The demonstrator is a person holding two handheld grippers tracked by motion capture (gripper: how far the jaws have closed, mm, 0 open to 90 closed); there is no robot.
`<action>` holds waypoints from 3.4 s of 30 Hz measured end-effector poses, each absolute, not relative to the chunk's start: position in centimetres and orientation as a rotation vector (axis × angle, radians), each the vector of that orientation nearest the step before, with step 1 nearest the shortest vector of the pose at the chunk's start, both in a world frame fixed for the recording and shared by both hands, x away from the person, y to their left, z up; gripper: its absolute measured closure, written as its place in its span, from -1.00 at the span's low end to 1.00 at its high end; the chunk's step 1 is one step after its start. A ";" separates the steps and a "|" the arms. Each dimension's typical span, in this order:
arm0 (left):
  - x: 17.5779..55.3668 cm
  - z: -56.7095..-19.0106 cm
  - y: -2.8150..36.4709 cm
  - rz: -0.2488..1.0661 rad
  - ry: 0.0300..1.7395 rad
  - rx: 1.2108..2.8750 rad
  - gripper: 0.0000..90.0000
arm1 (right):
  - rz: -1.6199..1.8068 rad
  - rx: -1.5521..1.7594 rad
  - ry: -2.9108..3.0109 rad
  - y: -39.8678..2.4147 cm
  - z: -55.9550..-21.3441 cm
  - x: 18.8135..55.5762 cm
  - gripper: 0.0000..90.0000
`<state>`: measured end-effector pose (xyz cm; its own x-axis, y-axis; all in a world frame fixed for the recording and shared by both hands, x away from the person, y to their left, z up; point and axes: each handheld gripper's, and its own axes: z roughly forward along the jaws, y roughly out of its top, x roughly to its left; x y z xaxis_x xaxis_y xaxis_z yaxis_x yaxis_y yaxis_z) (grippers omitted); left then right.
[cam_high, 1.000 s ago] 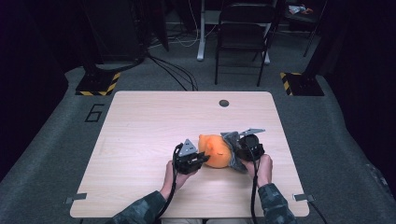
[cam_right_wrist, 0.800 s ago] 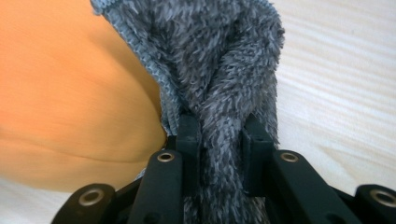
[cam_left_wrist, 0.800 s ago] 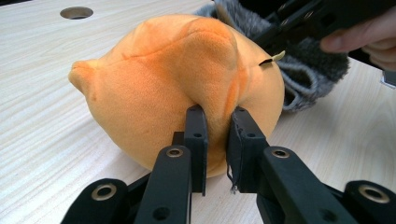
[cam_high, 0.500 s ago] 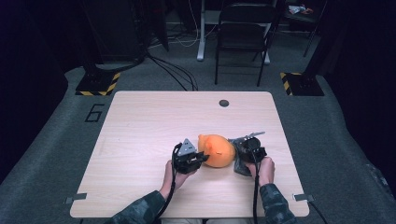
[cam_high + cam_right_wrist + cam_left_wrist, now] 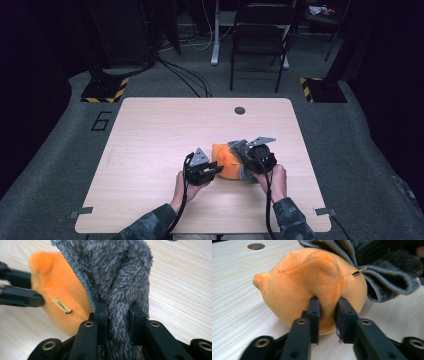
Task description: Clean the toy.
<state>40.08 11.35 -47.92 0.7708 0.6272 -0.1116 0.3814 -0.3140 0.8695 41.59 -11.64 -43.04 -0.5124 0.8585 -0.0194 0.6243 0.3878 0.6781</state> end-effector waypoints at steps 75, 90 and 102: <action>40.0 -47.5 10.9 0.289 0.746 1.979 0.67 | 0.846 1.412 2.278 -14.8 -45.7 43.0 0.62; 40.3 -47.6 11.4 0.276 0.778 1.950 0.66 | 0.896 1.412 2.205 -15.5 -43.3 42.5 0.62; 40.4 -47.5 11.4 0.296 0.776 1.966 0.44 | 0.964 1.252 2.305 -11.2 -42.2 41.0 0.62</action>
<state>40.38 11.36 -47.49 0.7676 0.6312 -0.1114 0.3965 -0.3310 0.8563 41.05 -11.15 -42.21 -0.5512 0.8341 0.0191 0.5997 0.3802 0.7042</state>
